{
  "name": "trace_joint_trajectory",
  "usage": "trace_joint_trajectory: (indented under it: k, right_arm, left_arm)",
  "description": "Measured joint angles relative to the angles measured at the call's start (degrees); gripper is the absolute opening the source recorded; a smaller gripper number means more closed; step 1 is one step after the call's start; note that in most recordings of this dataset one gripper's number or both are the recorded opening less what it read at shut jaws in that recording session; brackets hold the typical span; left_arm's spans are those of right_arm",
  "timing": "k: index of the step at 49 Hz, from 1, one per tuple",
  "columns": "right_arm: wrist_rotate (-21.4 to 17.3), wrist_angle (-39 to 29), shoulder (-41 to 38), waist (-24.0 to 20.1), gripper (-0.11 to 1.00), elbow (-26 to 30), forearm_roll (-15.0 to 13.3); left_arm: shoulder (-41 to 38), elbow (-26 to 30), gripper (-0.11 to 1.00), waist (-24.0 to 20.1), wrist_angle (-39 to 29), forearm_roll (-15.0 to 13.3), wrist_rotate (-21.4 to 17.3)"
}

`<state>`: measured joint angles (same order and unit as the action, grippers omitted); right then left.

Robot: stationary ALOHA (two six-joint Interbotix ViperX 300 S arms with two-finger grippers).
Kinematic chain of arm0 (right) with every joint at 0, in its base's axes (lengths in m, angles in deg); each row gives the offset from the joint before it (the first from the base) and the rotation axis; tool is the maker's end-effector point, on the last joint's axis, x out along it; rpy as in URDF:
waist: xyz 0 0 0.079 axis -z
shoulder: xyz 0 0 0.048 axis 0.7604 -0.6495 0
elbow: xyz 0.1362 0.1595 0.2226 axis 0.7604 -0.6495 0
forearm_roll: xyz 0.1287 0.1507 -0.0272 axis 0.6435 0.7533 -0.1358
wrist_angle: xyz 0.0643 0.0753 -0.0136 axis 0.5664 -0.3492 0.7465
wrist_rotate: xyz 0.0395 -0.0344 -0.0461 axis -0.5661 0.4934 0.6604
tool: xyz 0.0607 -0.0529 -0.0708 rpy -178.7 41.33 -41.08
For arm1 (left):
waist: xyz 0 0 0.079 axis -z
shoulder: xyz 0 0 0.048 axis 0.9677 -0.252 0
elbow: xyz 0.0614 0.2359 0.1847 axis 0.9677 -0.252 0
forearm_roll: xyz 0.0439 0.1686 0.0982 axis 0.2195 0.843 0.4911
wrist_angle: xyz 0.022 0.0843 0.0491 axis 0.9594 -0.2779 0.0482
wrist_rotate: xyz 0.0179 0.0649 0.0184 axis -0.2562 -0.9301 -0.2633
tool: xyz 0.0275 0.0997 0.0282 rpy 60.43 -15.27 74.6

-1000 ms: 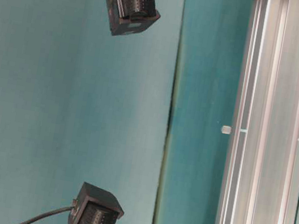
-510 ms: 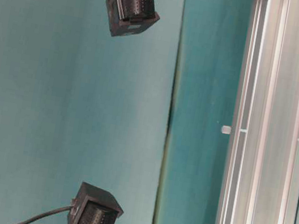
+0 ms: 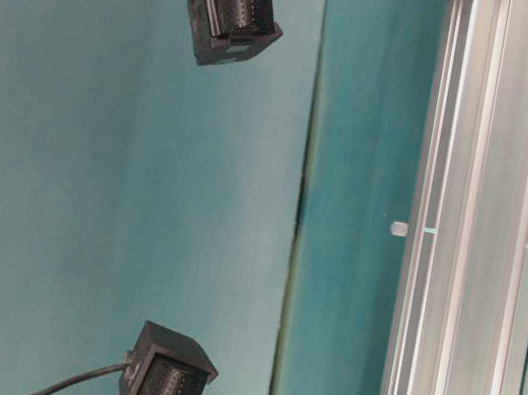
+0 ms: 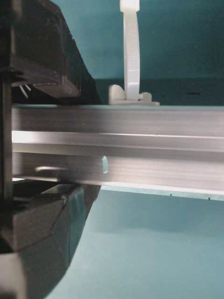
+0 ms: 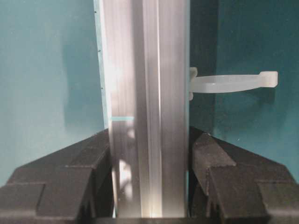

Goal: Lift the large metal rail with both hands.
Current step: 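Close both grippers on the rail, then lift the rail upward with both grippers together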

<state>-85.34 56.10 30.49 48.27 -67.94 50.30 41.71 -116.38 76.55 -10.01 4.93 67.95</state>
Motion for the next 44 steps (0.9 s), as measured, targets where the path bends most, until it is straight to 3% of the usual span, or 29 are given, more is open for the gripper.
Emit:
trace_joint_trajectory:
  k: [17, 44]
  right_arm:
    - [0.0, -4.7, 1.2, -0.3, 0.40, 1.8, 0.7]
    - [0.0, -25.1, 11.5, -0.3, 0.40, 11.3, 0.8]
  left_arm:
    - [0.9, 1.2, 0.37, 0.1, -3.3, -0.1, -0.3]
    - [13.6, 9.1, 0.37, -0.4, -22.4, -0.2, -0.6]
